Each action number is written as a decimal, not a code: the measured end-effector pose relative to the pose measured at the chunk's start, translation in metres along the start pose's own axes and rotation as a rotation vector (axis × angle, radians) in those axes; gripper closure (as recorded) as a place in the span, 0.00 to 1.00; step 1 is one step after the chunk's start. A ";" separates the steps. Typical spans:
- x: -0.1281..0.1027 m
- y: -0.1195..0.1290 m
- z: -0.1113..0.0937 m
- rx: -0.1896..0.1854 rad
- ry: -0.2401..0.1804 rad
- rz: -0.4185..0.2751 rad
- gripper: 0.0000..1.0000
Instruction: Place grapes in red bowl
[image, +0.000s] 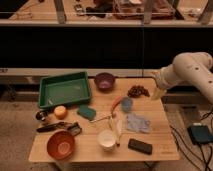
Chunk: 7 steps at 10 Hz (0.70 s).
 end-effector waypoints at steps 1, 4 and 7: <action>-0.001 -0.003 0.002 0.001 -0.002 -0.002 0.20; -0.001 -0.003 0.002 0.001 -0.001 -0.002 0.20; 0.001 -0.007 0.018 -0.037 0.008 -0.004 0.20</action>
